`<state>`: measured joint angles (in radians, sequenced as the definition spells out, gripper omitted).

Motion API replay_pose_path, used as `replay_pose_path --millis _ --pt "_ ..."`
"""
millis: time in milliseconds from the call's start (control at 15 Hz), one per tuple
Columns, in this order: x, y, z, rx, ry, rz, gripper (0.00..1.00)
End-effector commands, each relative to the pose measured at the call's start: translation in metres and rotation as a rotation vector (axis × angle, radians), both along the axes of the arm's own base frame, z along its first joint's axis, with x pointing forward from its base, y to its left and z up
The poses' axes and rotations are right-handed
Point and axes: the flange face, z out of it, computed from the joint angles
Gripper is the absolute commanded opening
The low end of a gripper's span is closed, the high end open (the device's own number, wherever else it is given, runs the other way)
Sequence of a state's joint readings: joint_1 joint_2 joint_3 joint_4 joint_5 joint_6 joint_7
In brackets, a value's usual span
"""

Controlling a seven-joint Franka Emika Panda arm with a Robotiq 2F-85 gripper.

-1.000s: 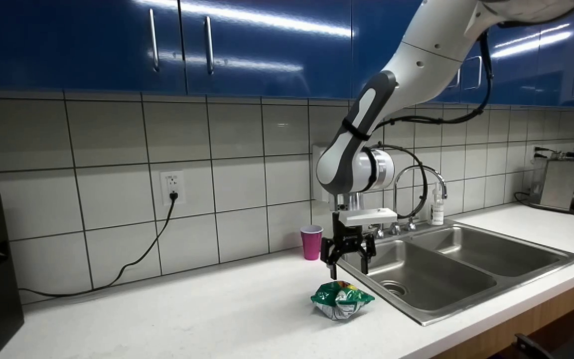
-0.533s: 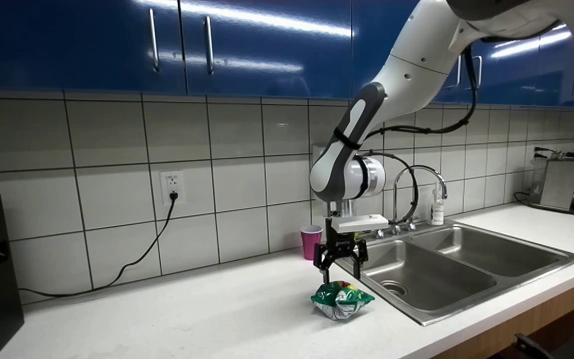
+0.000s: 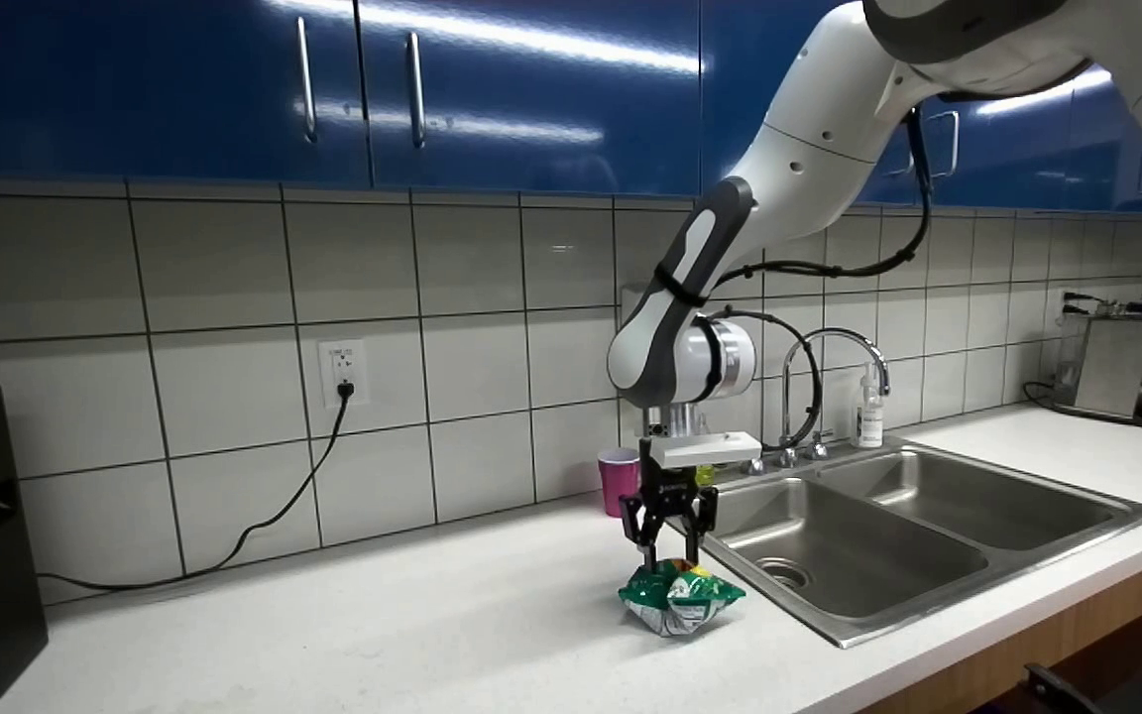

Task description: Put the pack of lays in the sink

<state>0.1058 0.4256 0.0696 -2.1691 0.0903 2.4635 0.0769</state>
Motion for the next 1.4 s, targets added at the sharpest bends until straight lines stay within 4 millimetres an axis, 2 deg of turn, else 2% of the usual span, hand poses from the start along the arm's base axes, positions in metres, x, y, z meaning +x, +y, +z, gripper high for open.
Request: replay_pose_path --millis 0,133,333,867,1333 --pt "0.007 0.005 0.000 0.006 -0.005 -0.015 0.35" --pt "0.008 0.005 -0.001 0.008 -0.003 -0.017 0.18" --pt "0.009 0.005 -0.004 0.007 0.001 -0.018 0.00" --pt "0.009 0.007 -0.006 0.003 0.002 -0.025 0.00" --pt "0.010 0.015 0.016 0.010 -0.025 -0.023 0.00"
